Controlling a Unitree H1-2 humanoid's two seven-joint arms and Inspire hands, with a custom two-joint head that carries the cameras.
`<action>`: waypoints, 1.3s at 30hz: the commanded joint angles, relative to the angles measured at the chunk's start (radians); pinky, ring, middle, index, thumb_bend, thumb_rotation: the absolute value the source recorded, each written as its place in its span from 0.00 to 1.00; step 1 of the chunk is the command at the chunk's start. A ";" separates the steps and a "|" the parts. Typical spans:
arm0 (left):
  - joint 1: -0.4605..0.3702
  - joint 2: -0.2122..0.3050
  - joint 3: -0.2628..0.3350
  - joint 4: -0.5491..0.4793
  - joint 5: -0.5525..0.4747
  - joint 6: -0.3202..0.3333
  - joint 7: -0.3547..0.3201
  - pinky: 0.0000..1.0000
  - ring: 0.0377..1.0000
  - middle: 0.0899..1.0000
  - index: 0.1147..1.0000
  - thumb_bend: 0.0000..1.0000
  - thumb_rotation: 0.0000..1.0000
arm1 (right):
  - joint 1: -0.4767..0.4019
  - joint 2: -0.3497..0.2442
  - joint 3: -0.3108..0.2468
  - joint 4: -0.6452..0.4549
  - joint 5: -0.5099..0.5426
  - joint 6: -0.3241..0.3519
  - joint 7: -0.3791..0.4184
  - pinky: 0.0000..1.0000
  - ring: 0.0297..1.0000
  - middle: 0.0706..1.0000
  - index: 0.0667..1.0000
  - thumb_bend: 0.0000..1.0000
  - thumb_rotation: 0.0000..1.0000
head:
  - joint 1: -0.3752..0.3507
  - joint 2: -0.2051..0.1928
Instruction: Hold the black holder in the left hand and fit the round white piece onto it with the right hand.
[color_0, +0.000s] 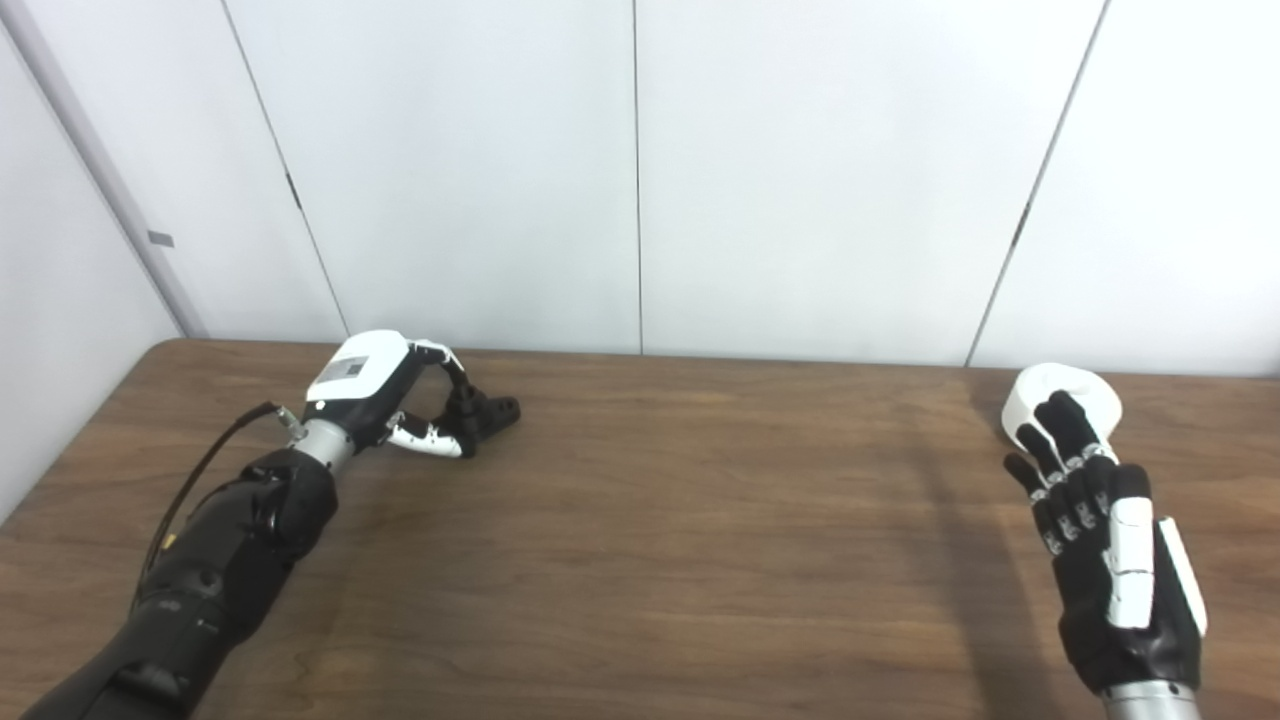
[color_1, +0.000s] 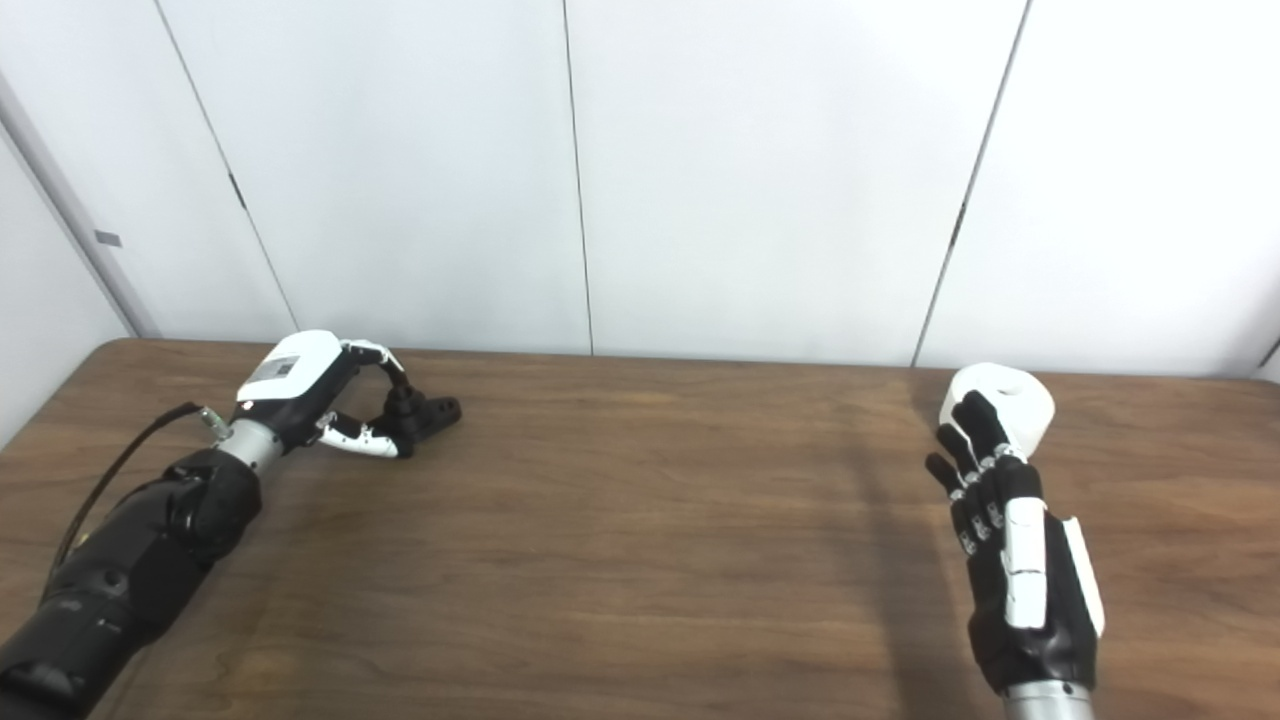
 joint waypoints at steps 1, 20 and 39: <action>-0.048 0.015 -0.004 -0.006 0.019 -0.013 0.034 0.73 0.79 0.71 0.42 0.54 0.06 | -0.025 -0.008 -0.007 -0.041 0.004 -0.023 0.003 0.90 0.93 0.94 0.92 0.48 0.95 | 0.000 0.005; -0.024 0.001 -0.002 -0.052 0.012 -0.023 0.029 0.74 0.79 0.69 0.42 0.52 0.05 | -0.033 -0.008 -0.006 -0.048 0.005 -0.019 0.003 0.88 0.92 0.93 0.91 0.47 0.92 | 0.002 0.015; -0.011 -0.014 -0.014 -0.066 0.028 -0.033 0.041 0.72 0.78 0.69 0.42 0.52 0.05 | -0.036 -0.014 -0.005 -0.048 0.000 -0.020 0.006 0.89 0.93 0.94 0.91 0.47 0.94 | 0.004 0.023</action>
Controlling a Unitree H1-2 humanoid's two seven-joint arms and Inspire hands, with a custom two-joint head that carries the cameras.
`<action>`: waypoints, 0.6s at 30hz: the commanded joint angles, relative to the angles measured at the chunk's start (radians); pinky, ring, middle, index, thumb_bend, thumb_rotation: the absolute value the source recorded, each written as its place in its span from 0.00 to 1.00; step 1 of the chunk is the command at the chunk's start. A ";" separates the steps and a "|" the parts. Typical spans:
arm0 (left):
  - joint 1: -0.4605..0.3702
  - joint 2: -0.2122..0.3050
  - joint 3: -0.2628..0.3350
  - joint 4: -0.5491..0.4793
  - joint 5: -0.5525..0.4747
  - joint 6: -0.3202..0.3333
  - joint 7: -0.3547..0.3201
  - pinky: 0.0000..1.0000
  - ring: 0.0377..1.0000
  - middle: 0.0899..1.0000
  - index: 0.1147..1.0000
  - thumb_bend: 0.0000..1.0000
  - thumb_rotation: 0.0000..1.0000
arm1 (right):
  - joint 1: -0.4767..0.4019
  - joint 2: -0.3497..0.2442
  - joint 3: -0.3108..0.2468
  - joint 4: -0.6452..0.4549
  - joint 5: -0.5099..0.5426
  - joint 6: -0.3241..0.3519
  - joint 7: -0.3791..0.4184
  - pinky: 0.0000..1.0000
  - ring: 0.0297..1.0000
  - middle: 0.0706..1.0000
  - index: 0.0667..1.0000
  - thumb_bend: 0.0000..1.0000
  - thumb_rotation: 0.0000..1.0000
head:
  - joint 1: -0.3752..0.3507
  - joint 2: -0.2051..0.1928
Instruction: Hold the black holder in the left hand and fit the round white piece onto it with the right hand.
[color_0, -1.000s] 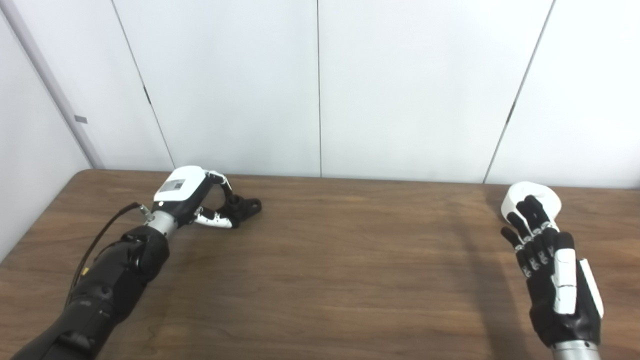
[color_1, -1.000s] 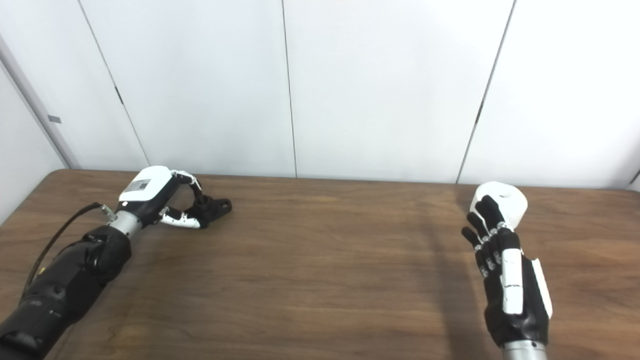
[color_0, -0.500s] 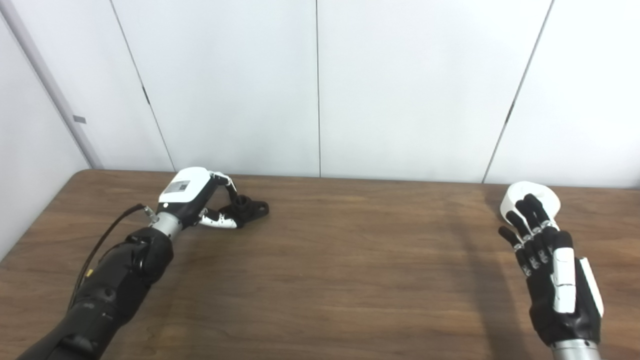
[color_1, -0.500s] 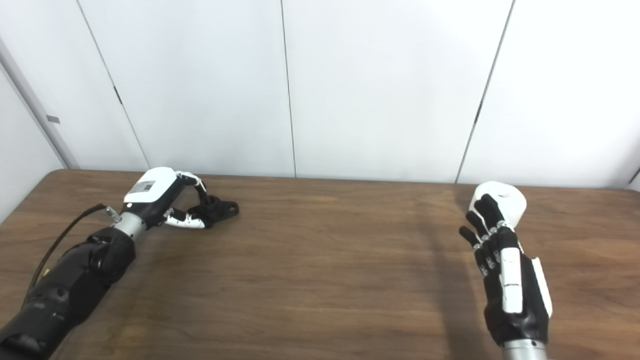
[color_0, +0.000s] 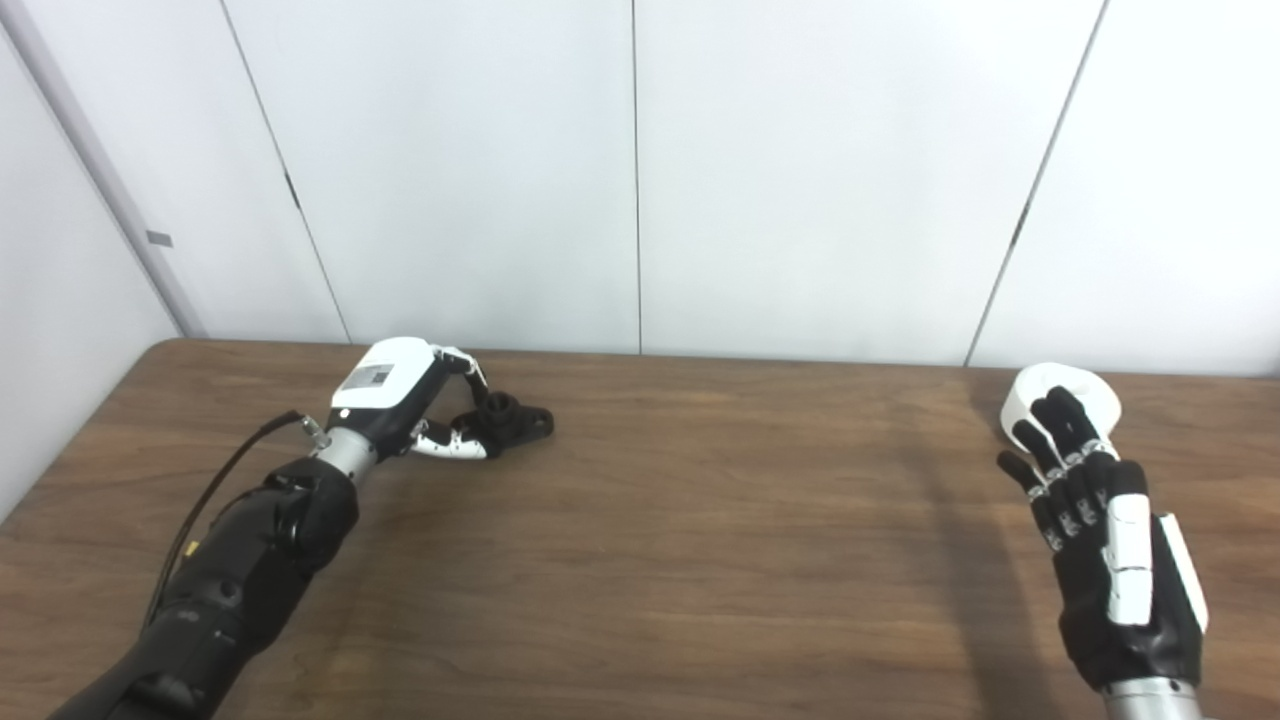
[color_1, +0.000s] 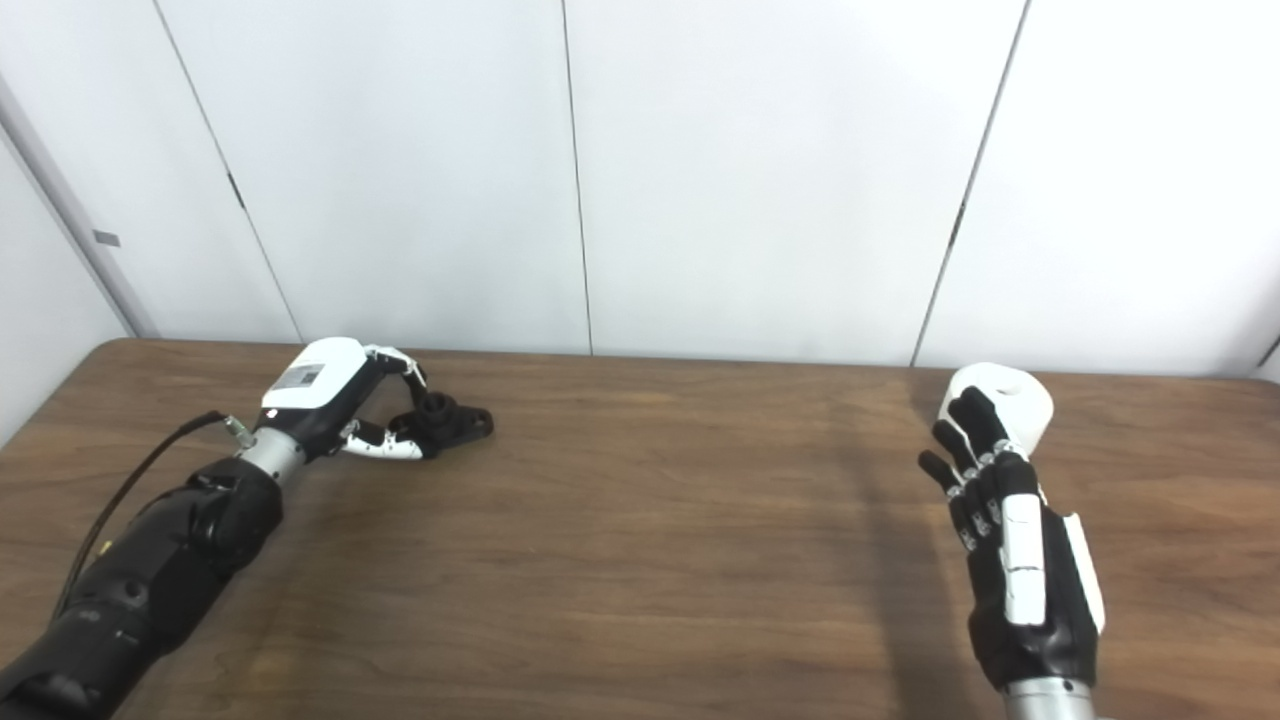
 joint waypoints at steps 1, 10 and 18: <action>-0.028 0.011 -0.001 -0.022 0.006 -0.029 0.025 0.72 0.77 0.68 0.42 0.52 0.05 | -0.032 -0.015 -0.005 -0.042 0.000 -0.022 0.007 0.89 0.93 0.94 0.91 0.48 0.94 | -0.001 0.000; 0.005 -0.007 -0.008 -0.062 0.004 -0.057 0.031 0.71 0.77 0.68 0.42 0.52 0.06 | -0.041 -0.027 -0.007 -0.040 0.005 -0.021 0.012 0.86 0.92 0.93 0.90 0.49 0.93 | -0.005 0.005; 0.052 -0.035 -0.015 -0.162 -0.001 -0.081 0.005 0.70 0.77 0.67 0.42 0.52 0.06 | -0.065 -0.034 -0.003 -0.058 0.007 0.010 0.002 0.87 0.92 0.93 0.90 0.47 0.92 | -0.006 0.011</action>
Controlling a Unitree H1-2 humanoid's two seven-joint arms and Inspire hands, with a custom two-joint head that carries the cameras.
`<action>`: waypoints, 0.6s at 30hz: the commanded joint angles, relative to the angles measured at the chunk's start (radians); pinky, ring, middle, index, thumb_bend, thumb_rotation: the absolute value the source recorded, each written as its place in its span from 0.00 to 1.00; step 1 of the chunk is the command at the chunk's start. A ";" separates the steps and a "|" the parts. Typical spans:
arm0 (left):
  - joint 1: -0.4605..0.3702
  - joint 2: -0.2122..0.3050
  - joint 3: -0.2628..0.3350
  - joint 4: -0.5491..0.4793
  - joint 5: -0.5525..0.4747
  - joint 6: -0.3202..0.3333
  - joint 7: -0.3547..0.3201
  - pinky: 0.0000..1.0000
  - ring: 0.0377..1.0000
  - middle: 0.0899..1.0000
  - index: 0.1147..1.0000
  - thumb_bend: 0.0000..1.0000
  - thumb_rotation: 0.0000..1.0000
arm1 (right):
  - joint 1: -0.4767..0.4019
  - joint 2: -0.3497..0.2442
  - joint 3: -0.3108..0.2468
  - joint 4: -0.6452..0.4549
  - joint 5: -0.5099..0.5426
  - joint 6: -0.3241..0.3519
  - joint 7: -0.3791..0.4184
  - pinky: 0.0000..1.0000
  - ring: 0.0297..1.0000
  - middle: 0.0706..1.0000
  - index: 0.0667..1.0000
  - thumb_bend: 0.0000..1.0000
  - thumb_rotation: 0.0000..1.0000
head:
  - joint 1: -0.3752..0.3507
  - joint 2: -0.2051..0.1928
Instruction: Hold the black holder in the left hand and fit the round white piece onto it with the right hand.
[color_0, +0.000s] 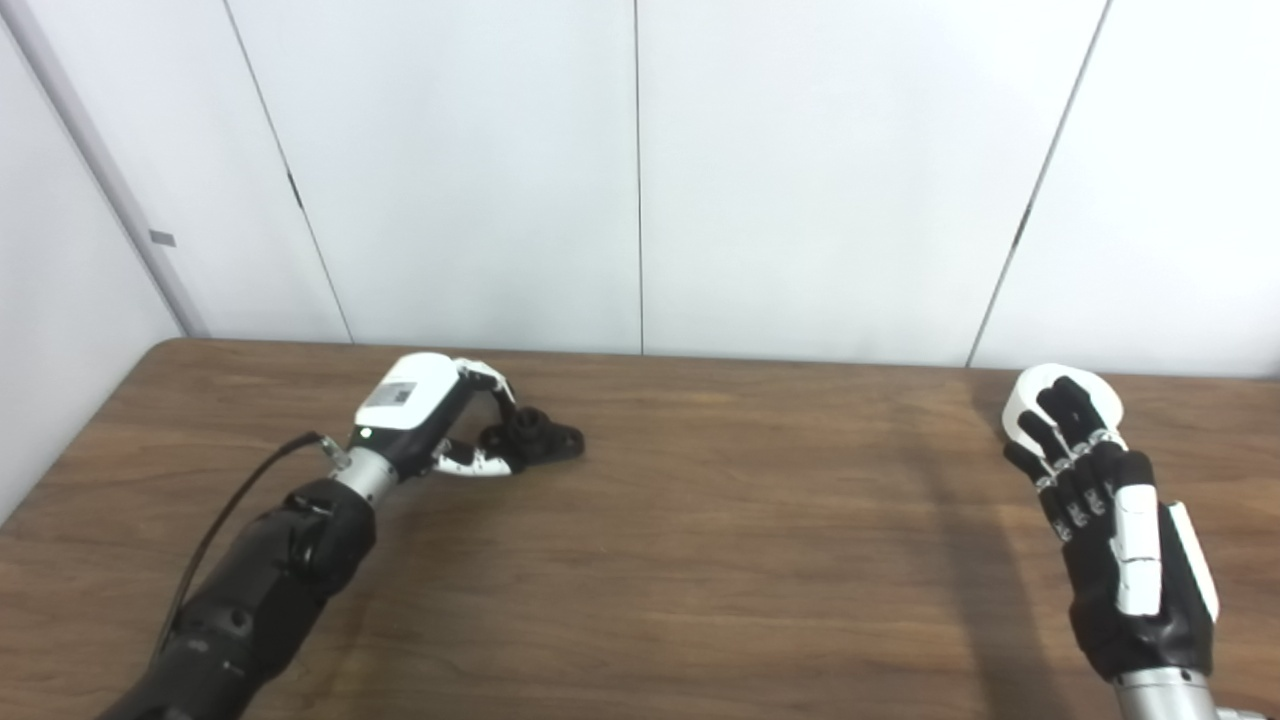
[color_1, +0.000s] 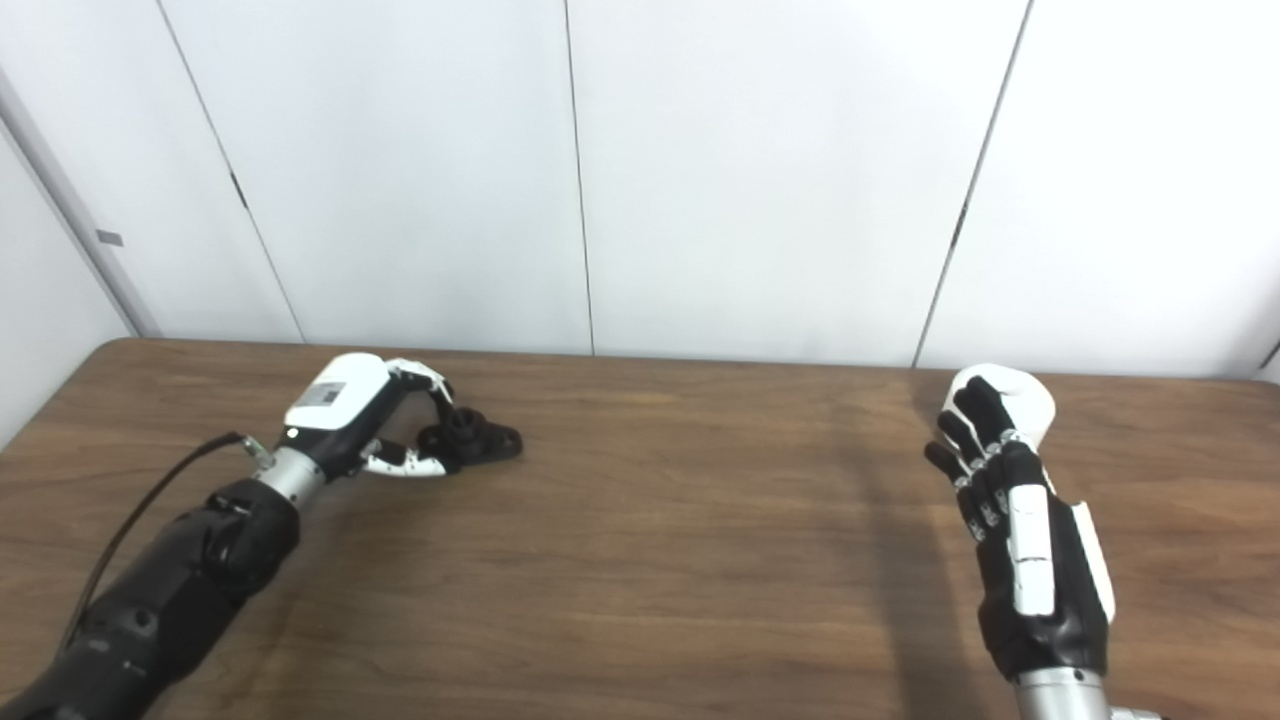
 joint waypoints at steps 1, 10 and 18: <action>-0.015 -0.003 -0.006 -0.049 -0.003 -0.040 0.000 0.71 0.77 0.67 0.42 0.52 0.06 | -0.043 -0.004 -0.003 -0.053 0.002 0.001 -0.002 0.87 0.92 0.93 0.90 0.48 0.92 | 0.000 0.003; 0.042 -0.035 -0.004 -0.164 -0.023 -0.046 -0.036 0.71 0.76 0.66 0.42 0.52 0.05 | -0.072 -0.008 -0.006 -0.057 -0.001 0.016 -0.001 0.87 0.92 0.93 0.90 0.50 0.93 | -0.008 0.013; 0.090 -0.050 0.002 -0.247 -0.032 -0.046 -0.084 0.68 0.76 0.66 0.42 0.52 0.05 | -0.101 -0.013 -0.006 -0.069 -0.003 0.024 -0.001 0.87 0.92 0.93 0.90 0.53 0.91 | -0.031 0.027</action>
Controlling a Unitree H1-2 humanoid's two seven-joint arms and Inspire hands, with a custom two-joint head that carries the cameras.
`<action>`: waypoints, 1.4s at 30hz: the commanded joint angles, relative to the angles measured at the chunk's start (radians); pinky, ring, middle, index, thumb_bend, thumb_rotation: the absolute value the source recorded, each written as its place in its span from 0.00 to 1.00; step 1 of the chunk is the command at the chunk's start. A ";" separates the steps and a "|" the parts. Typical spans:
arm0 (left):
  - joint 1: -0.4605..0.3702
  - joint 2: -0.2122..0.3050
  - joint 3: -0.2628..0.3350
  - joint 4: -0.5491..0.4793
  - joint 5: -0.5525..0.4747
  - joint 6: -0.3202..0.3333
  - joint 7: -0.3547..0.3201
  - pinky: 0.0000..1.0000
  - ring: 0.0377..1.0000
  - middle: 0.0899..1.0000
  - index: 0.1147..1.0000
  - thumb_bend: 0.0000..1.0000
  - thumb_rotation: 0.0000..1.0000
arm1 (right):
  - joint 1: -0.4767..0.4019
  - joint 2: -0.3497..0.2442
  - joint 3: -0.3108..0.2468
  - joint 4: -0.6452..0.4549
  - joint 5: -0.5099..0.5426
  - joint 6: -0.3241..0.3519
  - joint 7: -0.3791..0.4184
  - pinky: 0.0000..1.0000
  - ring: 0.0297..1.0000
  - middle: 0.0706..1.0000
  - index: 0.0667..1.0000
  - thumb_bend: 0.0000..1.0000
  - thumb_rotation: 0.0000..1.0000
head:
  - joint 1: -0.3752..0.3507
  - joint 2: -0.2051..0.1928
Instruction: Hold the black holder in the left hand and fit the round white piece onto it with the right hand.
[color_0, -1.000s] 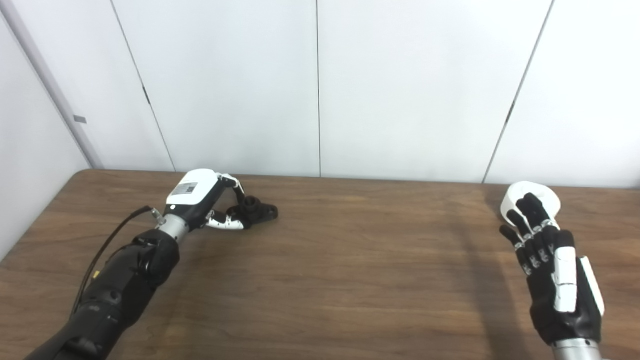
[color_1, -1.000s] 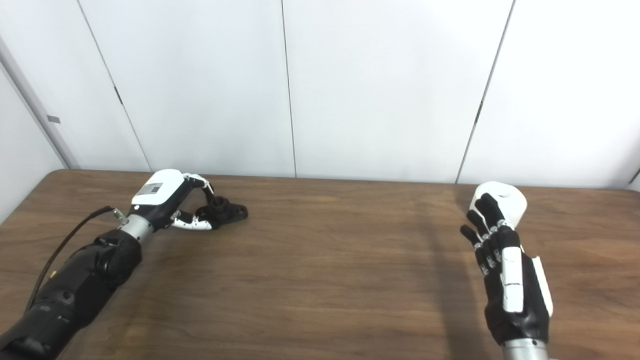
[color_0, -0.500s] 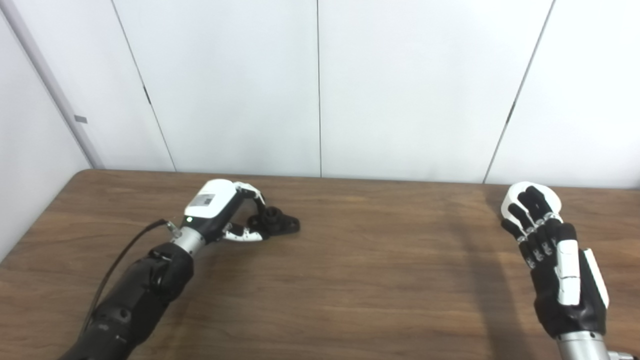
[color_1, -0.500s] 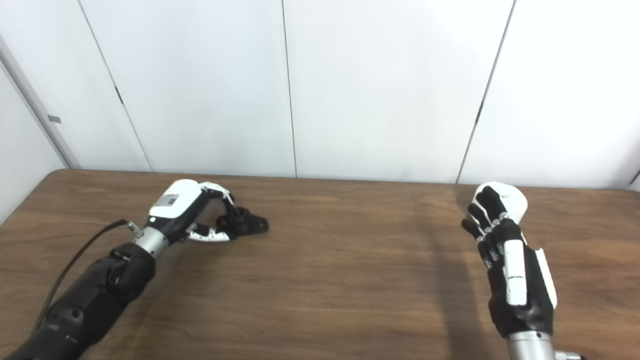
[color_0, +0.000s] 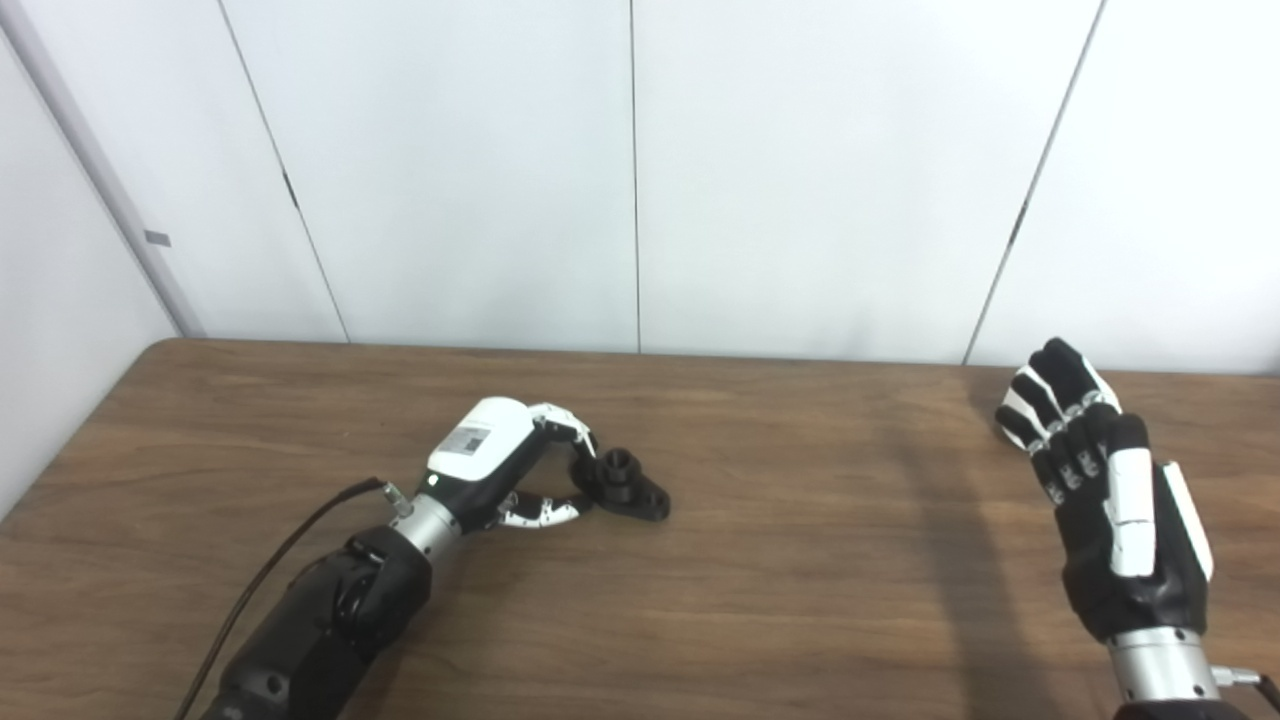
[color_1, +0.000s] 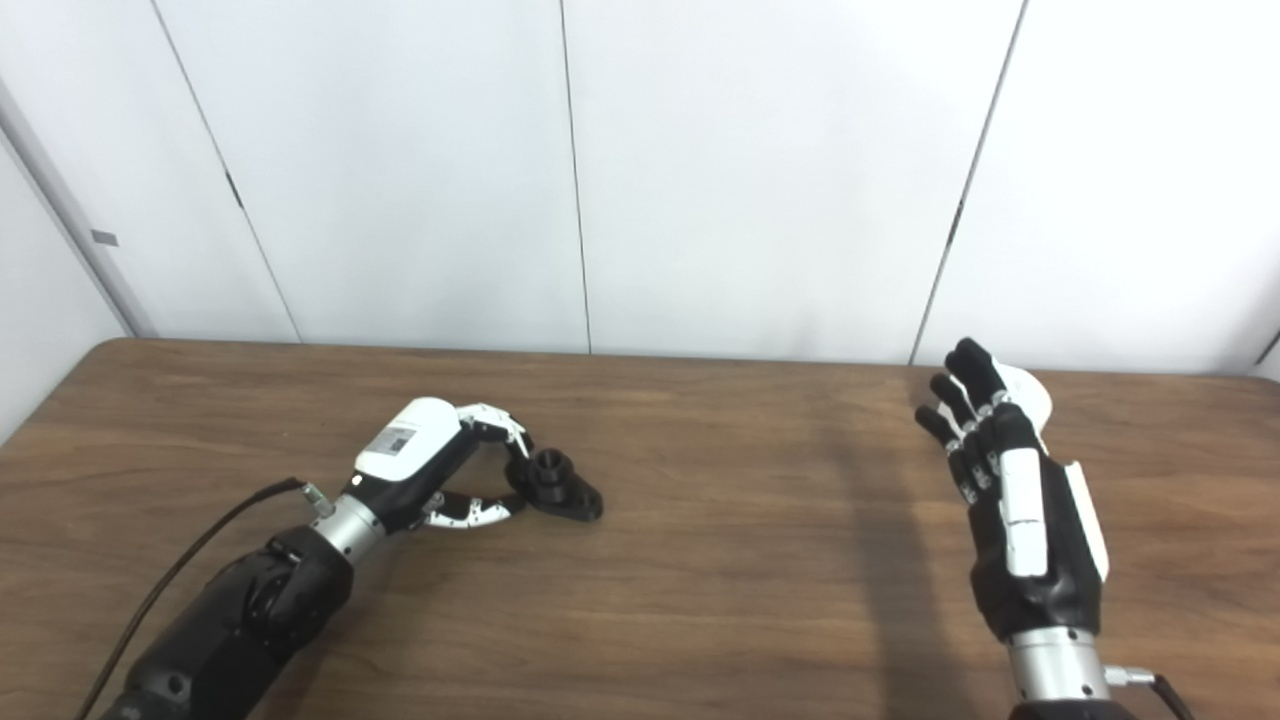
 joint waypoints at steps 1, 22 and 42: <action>-0.015 0.008 0.010 -0.057 -0.020 -0.016 -0.007 0.68 0.76 0.66 0.42 0.52 0.05 | -0.046 -0.009 -0.008 -0.047 0.001 -0.011 -0.002 0.86 0.91 0.93 0.89 0.53 0.90 | -0.007 0.007; 0.030 -0.004 0.029 -0.124 -0.057 -0.018 -0.070 0.68 0.76 0.66 0.42 0.52 0.06 | -0.073 -0.003 -0.012 -0.052 -0.007 -0.006 -0.019 0.87 0.92 0.93 0.90 0.55 0.90 | -0.015 0.000; -0.024 0.004 0.085 -0.029 -0.052 0.019 -0.085 0.72 0.81 0.82 0.77 1.00 0.20 | -0.055 0.003 -0.015 -0.040 -0.003 -0.017 -0.022 0.87 0.92 0.93 0.90 0.53 0.89 | -0.020 -0.010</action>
